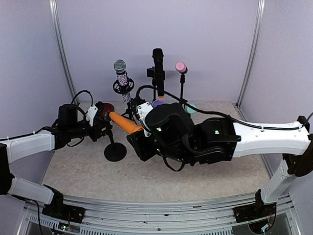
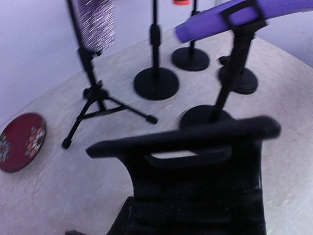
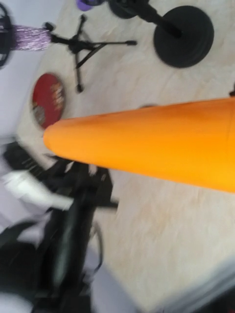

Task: Remove the microphone from the stand

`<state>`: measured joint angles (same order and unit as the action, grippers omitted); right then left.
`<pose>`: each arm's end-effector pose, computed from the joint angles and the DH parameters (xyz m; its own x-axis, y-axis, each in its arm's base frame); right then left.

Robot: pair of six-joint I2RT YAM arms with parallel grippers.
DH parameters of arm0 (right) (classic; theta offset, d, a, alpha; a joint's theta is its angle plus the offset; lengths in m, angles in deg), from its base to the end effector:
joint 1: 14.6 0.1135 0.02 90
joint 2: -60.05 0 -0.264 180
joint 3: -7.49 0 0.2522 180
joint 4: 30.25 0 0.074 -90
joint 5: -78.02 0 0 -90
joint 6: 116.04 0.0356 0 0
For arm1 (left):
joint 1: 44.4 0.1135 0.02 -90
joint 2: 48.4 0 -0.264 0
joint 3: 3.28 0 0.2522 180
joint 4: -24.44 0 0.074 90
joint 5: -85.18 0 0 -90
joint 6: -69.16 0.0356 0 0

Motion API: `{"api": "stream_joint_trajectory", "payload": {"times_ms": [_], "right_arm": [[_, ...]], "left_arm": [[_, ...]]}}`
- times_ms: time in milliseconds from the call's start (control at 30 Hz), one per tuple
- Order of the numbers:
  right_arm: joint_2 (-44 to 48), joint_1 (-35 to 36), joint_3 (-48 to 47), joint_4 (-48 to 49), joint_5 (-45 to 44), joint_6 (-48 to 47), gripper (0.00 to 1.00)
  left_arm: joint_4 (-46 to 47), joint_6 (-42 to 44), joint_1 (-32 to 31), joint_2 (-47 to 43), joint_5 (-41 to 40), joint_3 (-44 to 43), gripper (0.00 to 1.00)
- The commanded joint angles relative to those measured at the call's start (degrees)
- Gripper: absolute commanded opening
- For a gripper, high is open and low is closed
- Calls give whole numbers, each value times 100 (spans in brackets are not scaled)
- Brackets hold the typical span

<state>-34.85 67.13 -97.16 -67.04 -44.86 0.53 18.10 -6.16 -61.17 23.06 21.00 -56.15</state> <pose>0.0743 0.3769 0.3720 -0.3991 -0.1343 -0.9070 -0.6519 0.7372 0.1777 0.2553 -0.0931 0.2387 -0.2288 0.3072 -0.9237 0.7193 0.6927 0.0522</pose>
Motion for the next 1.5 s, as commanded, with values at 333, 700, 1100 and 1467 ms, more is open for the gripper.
{"api": "stream_joint_trajectory", "payload": {"times_ms": [333,700,1100,1467], "right_arm": [[933,156,121,-146,-556,65,0],[731,-35,152,-144,-325,74,0],[155,-473,-445,-180,1050,-141,0],[-840,-764,-1395,-114,2953,-302,0]], "left_arm": [[-827,-250,100,-183,764,-65,11],[-1591,20,-401,-12,1968,-460,55],[-5284,2912,33,-910,921,-2061,99],[-6987,4300,189,-1756,542,-3025,99]]}}
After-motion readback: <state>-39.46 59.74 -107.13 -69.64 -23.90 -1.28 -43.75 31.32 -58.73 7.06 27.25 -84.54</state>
